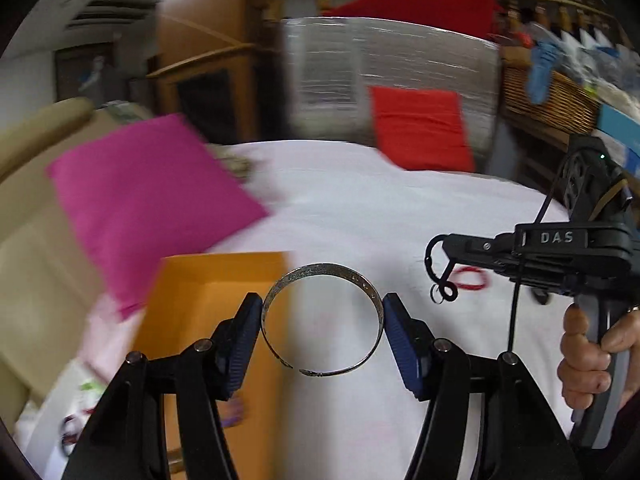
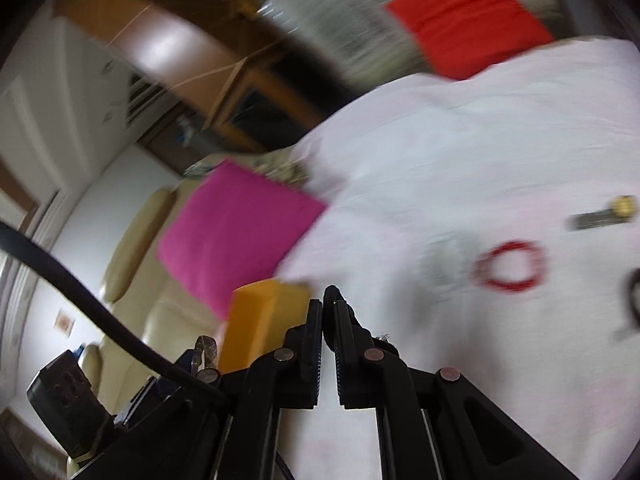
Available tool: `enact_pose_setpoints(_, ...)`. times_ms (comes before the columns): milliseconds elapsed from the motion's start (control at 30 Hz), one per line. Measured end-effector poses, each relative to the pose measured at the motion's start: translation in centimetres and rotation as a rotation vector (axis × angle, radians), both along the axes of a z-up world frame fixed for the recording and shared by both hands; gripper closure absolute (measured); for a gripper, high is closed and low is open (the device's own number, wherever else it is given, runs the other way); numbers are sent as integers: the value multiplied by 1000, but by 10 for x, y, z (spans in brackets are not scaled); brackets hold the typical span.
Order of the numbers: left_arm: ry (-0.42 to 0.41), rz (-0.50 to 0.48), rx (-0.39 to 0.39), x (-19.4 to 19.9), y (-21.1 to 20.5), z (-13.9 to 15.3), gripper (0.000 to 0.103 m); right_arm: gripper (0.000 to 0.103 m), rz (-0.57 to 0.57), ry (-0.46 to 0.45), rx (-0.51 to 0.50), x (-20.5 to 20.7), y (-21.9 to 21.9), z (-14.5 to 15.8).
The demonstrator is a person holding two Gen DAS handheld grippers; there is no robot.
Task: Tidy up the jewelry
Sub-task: 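Carry the bangle and hair tie to the orange box and release both, then return both tools to the white and red bracelets and the watch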
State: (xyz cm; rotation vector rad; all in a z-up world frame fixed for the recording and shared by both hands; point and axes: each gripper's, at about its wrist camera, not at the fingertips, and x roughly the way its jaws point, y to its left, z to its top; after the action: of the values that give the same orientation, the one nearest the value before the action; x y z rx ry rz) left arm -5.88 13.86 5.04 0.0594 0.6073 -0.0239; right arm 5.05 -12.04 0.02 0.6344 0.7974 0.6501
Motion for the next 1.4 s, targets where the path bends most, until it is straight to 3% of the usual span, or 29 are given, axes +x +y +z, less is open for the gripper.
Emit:
enact_pose_setpoints(100, 8, 101, 36, -12, 39, 1, 40, 96, 81, -22, -6, 0, 54, 14)
enact_pose_setpoints(200, 30, 166, 21, -22, 72, -6, 40, 96, 145, -40, -24, 4, 110, 25)
enact_pose_setpoints(333, 74, 209, 26, -21, 95, -21, 40, 96, 189, -4, -41, 17, 163, 24)
enact_pose_setpoints(467, 114, 224, 38, -9, 106, -33, 40, 96, 206, 17, -126, 31, 202, 16)
enact_pose_setpoints(800, 190, 211, 91, 26, 101, -66, 40, 96, 233, 97, -291, 58, 228, -25)
enact_pose_setpoints(1400, 267, 263, 169, 54, 103, -90, 39, 94, 206, 150, -272, 72, 219, -38)
